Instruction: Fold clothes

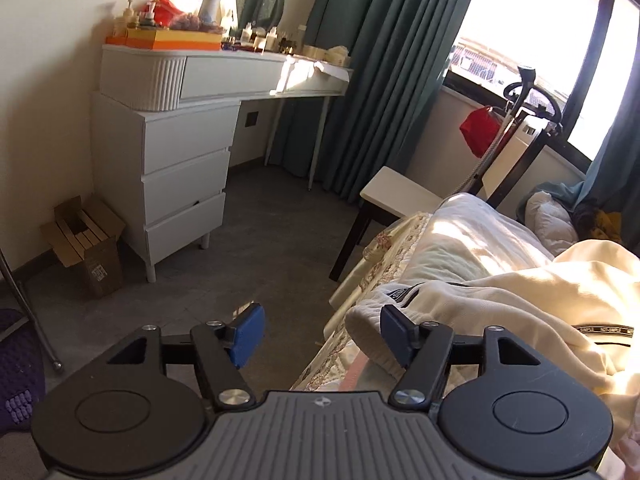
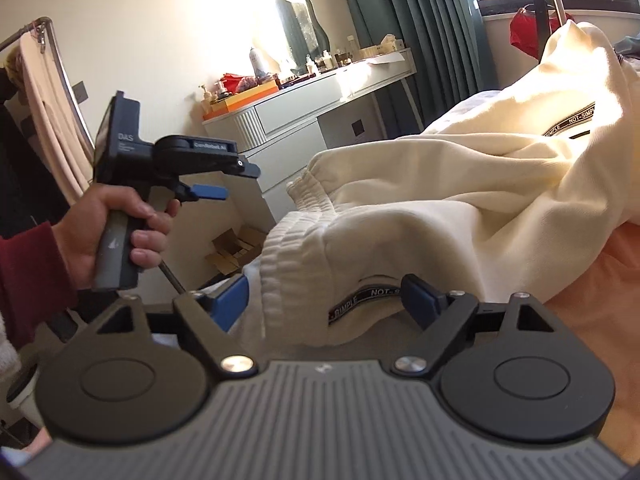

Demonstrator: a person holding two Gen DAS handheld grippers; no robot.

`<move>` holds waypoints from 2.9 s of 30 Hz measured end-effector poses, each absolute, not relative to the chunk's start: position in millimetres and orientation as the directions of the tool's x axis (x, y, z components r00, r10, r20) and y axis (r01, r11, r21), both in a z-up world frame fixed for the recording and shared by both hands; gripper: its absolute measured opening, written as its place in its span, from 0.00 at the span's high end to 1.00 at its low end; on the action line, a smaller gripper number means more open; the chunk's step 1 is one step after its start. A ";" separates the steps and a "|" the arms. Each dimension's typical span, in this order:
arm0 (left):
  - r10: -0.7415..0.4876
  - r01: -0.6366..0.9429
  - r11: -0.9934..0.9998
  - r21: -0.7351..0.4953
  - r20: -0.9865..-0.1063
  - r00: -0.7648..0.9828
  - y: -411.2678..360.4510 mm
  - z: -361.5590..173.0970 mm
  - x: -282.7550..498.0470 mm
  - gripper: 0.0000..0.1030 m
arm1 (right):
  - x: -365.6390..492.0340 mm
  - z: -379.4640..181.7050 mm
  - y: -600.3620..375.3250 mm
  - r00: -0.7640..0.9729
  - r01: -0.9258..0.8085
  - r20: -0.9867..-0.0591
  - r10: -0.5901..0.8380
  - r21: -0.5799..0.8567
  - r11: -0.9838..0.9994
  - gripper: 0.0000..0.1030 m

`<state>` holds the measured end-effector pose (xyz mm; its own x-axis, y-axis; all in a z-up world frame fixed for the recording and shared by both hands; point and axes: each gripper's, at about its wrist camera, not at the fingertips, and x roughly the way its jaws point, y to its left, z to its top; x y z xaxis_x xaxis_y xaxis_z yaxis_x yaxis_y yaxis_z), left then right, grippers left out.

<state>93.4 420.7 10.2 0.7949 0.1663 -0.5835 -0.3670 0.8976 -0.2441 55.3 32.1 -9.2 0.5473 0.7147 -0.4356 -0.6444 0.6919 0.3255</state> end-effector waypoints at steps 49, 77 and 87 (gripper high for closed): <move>-0.297 0.305 0.951 -0.057 -0.445 0.845 -48.8 -24.2 83.4 0.92 | 79.6 -11.7 -303.5 0.818 -0.178 -0.378 0.434 0.552 0.815 0.17; -0.514 0.330 0.821 -0.465 -0.353 0.782 16.4 -95.7 140.2 0.91 | 465.2 15.6 -171.7 0.647 0.033 -0.634 0.423 0.578 0.815 0.38; -0.473 0.304 0.860 -0.409 -0.418 0.775 12.7 -117.7 170.5 0.91 | 427.8 59.5 -176.8 0.752 0.009 -0.578 0.318 0.492 0.871 0.93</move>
